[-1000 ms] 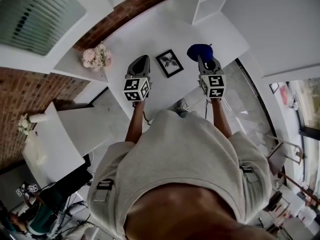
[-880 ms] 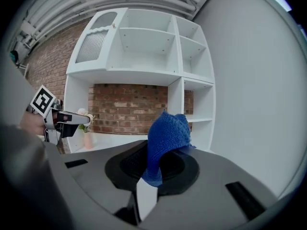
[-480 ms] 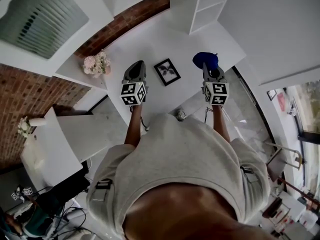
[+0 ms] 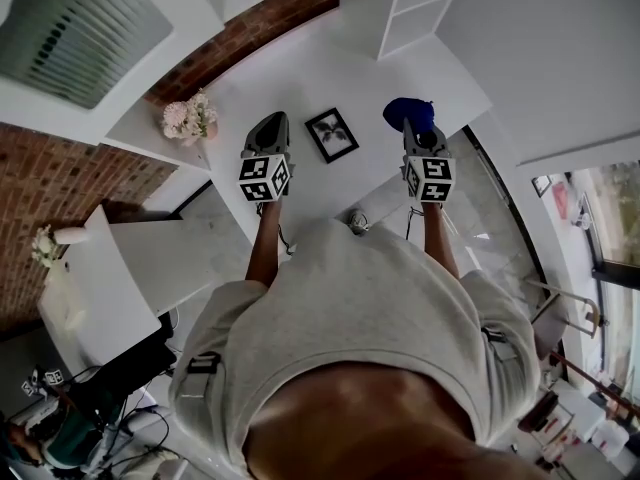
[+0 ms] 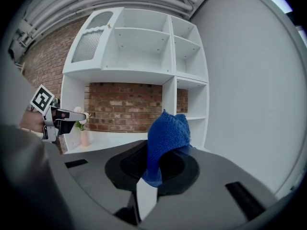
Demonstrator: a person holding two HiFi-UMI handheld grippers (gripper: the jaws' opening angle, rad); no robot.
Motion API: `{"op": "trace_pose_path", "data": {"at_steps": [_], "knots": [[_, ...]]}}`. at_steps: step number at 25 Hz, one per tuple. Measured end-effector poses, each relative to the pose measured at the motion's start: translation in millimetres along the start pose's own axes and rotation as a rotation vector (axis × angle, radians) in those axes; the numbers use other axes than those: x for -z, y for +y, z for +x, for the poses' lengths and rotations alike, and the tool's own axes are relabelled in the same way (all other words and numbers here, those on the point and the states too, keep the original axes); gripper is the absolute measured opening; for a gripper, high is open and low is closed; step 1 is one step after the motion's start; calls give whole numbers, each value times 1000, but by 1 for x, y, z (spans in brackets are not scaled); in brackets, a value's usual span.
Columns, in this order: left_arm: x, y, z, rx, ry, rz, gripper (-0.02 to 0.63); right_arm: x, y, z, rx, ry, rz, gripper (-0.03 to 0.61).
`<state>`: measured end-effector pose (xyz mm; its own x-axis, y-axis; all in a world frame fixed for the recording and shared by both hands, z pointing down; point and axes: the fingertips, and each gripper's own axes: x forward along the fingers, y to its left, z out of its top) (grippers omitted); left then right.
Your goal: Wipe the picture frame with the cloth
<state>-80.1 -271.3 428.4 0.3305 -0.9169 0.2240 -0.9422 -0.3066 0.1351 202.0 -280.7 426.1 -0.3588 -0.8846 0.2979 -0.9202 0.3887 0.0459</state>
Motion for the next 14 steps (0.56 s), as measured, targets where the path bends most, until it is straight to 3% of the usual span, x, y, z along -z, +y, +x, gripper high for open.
{"op": "trace_pose_path", "data": {"at_steps": [14], "knots": [[7, 6, -4, -8, 14, -3, 18, 13, 11, 6, -24, 25, 5, 57]]}}
